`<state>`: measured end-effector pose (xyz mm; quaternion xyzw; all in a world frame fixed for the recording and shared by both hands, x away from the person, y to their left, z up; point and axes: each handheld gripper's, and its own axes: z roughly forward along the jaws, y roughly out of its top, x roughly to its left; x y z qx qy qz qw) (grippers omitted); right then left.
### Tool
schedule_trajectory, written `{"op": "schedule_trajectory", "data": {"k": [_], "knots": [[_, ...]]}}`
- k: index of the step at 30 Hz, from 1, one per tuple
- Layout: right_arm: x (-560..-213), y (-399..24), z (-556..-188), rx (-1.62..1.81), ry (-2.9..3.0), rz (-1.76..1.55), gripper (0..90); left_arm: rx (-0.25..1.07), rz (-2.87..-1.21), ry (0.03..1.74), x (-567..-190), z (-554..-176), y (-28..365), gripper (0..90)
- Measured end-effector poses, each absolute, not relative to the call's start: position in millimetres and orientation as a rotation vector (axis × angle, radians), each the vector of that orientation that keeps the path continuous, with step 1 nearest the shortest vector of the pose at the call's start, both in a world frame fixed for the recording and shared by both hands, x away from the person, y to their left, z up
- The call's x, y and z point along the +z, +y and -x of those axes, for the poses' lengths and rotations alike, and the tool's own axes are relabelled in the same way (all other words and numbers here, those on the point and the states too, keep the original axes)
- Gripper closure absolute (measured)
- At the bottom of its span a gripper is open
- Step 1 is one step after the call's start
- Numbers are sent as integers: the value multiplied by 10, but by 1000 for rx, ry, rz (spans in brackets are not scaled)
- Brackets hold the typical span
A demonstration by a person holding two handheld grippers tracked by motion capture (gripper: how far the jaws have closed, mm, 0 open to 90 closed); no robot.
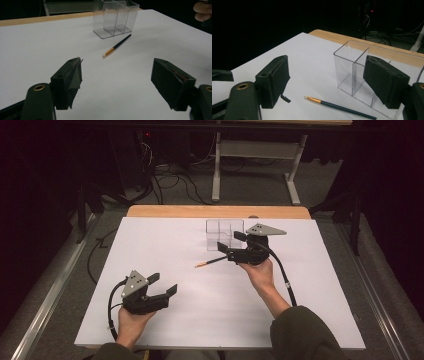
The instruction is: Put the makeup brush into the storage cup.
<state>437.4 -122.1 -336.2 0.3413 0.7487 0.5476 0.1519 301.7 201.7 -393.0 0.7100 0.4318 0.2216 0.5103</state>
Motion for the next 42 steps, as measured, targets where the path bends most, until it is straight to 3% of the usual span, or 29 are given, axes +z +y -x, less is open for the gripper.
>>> {"op": "schedule_trajectory", "data": {"k": [42], "knots": [[-3287,-975,-4703,1391,2270,-935,266,525,-1721,1035,-3930,-3018,2014,253]]}}
